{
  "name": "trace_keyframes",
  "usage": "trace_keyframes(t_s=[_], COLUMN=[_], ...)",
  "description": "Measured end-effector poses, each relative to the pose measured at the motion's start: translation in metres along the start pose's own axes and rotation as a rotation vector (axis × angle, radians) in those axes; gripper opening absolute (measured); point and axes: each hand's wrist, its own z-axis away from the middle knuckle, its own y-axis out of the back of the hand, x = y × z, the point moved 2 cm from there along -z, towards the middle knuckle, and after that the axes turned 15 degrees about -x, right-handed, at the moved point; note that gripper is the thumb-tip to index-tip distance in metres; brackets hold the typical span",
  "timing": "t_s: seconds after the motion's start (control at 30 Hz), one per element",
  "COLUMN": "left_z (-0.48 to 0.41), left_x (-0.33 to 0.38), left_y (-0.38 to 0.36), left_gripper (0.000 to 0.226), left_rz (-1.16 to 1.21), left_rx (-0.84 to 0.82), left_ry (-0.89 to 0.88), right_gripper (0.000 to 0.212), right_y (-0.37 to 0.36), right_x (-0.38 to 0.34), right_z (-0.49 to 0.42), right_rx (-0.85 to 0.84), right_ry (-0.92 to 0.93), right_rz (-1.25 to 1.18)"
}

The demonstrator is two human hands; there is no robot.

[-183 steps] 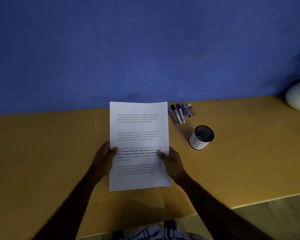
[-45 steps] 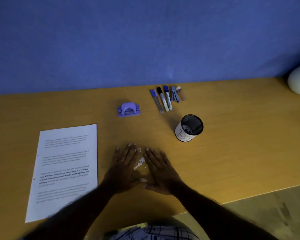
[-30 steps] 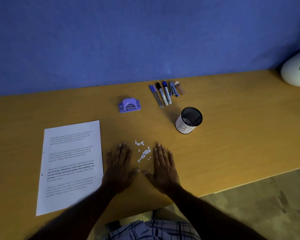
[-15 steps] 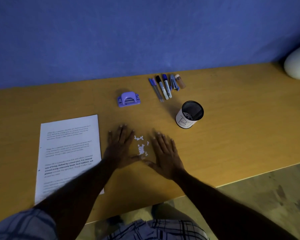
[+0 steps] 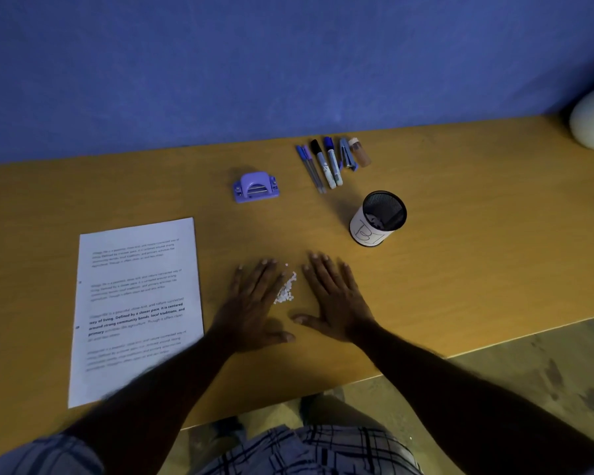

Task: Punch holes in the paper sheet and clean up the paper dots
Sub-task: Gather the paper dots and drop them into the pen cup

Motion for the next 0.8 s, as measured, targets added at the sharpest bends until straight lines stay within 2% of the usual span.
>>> trace_keyframes(t_s=[0.2, 0.4, 0.5, 0.8], left_z=[0.011, 0.010, 0.010, 0.010], left_x=[-0.005, -0.010, -0.008, -0.009], left_y=[-0.002, -0.006, -0.005, -0.007], left_gripper=[0.120, 0.131, 0.132, 0.131], left_rz=[0.035, 0.042, 0.049, 0.028], left_rx=[-0.007, -0.059, -0.054, -0.052], left_ry=[0.117, 0.149, 0.138, 0.143], right_gripper=[0.096, 0.103, 0.105, 0.098], right_y=[0.004, 0.018, 0.023, 0.016], right_x=[-0.022, 0.000, 0.003, -0.005], right_z=[-0.017, -0.030, -0.035, -0.017], right_rx=[-0.011, -0.025, -0.078, -0.121], right_ry=[0.154, 0.032, 0.028, 0.223], right_rz=[0.111, 0.052, 0.074, 0.212])
